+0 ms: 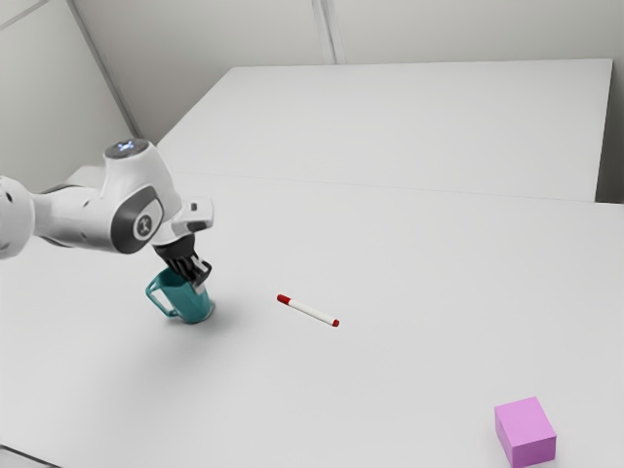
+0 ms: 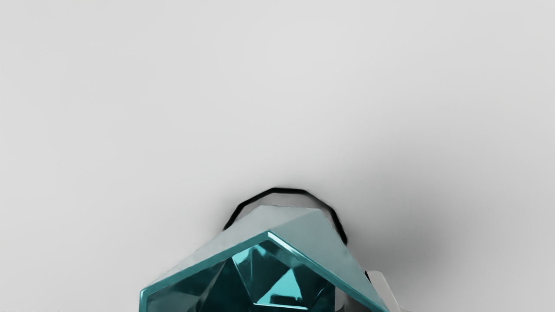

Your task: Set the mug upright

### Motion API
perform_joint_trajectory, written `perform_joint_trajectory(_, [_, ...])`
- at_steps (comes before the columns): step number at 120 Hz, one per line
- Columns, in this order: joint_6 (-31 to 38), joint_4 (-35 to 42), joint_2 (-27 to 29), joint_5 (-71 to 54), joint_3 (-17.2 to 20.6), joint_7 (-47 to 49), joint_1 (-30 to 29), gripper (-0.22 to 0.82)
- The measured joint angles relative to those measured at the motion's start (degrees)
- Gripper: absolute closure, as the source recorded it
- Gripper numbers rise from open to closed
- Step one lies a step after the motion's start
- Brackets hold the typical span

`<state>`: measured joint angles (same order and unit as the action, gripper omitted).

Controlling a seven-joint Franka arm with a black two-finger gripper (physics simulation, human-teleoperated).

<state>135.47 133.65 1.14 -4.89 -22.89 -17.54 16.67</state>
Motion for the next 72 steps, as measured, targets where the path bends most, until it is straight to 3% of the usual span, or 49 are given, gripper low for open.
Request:
perform_joint_trajectory(12, [0.0,-0.1,-0.4,0.0,0.1,0.6,0.0,0.77])
perform_joint_trajectory(40, [-0.5,-0.8,-0.6,0.0,-0.1,0.8,0.7,0.29])
perform_joint_trajectory(54, [-1.1,-1.9,-0.5,-0.7,-0.1,0.9,0.8,0.17])
perform_joint_trajectory(72, [-2.9,-4.3,0.5,-1.1,-0.1,1.0,0.9,0.08])
